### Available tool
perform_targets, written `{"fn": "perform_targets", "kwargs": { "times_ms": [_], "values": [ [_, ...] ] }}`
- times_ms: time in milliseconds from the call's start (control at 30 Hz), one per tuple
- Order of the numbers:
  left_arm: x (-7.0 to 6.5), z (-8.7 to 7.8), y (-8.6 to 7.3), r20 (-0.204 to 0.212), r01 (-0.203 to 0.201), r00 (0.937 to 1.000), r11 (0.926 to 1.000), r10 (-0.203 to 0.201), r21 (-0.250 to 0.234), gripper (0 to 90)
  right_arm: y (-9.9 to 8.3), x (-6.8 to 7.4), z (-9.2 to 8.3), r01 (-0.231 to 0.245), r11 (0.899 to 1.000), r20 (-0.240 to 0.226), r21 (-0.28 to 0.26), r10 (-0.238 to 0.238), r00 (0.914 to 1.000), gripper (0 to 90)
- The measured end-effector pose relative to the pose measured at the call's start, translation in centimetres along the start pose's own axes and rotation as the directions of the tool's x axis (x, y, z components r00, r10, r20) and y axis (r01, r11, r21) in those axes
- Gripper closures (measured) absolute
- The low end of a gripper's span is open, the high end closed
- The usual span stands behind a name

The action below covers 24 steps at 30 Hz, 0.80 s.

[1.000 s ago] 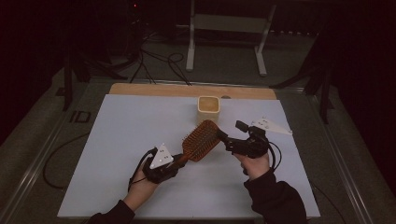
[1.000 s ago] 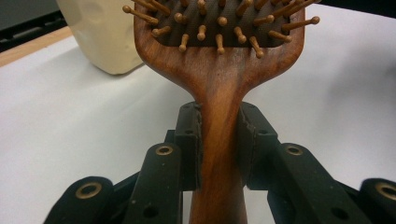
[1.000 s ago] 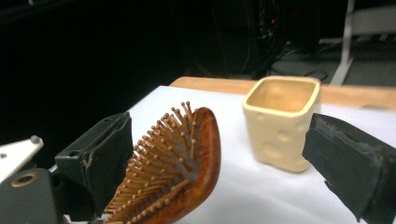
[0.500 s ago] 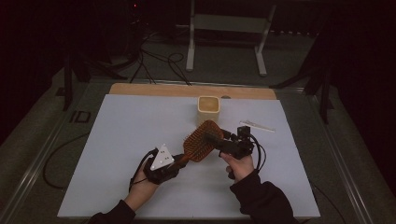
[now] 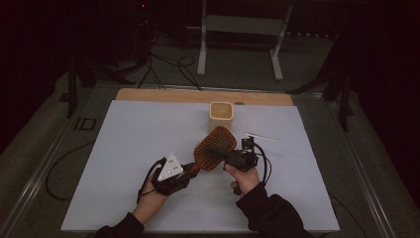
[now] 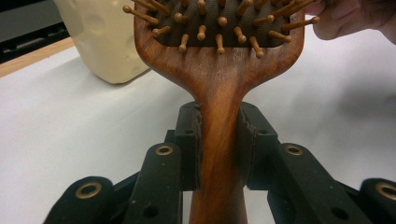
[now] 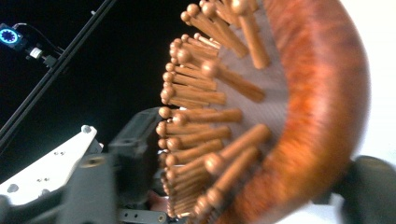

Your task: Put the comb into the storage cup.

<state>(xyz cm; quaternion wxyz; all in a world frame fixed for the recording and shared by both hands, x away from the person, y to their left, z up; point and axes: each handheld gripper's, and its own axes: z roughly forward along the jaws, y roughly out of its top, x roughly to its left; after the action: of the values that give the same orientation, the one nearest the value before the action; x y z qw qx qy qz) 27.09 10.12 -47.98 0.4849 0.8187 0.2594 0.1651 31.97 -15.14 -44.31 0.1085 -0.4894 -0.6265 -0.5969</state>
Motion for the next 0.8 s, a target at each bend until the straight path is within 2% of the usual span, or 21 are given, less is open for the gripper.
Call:
{"fn": "perform_targets", "kwargs": {
  "times_ms": [300, 500, 567, 633, 733, 800],
  "values": [
    [0.0, 0.1, -0.1, -0.002, -0.005, 1.0, 0.9999, 0.005, -0.012, 73.1, 0.2, 0.1, -0.1, 0.007, 1.0, 0.004, 0.013, -0.007, 1.0, 48.2],
    [0.1, 0.0, -0.1, 0.0, -0.004, 1.0, 0.9994, 0.004, -0.035, 72.7, 0.4, 0.7, -0.2, 0.055, 0.998, 0.007, 0.004, -0.055, 0.9985, 51.1],
    [0.2, 0.0, -0.1, 0.017, 0.002, 0.9999, 0.9995, -0.001, -0.032, 71.7, 0.5, 1.0, -0.2, 0.082, 0.997, 0.012, 0.003, -0.082, 0.9965, 51.8],
    [0.2, 0.1, -0.2, 0.026, 0.001, 0.9997, 0.9998, 0.0, -0.02, 62.9, 0.7, 1.3, -0.1, 0.119, 0.993, 0.025, 0.01, -0.119, 0.9925, 51.9],
    [0.5, 0.2, -0.3, 0.049, 0.017, 0.9986, 0.9998, -0.017, -0.003, 50.2, 1.0, 1.5, -0.3, 0.142, 0.99, 0.039, -0.001, -0.142, 0.9891, 52.0],
    [0.7, 0.2, -0.3, 0.052, 0.028, 0.9983, 0.9996, -0.028, -0.01, 44.7, 1.3, 1.7, -0.6, 0.168, 0.986, 0.052, -0.004, -0.168, 0.9844, 52.0]
  ]
}}
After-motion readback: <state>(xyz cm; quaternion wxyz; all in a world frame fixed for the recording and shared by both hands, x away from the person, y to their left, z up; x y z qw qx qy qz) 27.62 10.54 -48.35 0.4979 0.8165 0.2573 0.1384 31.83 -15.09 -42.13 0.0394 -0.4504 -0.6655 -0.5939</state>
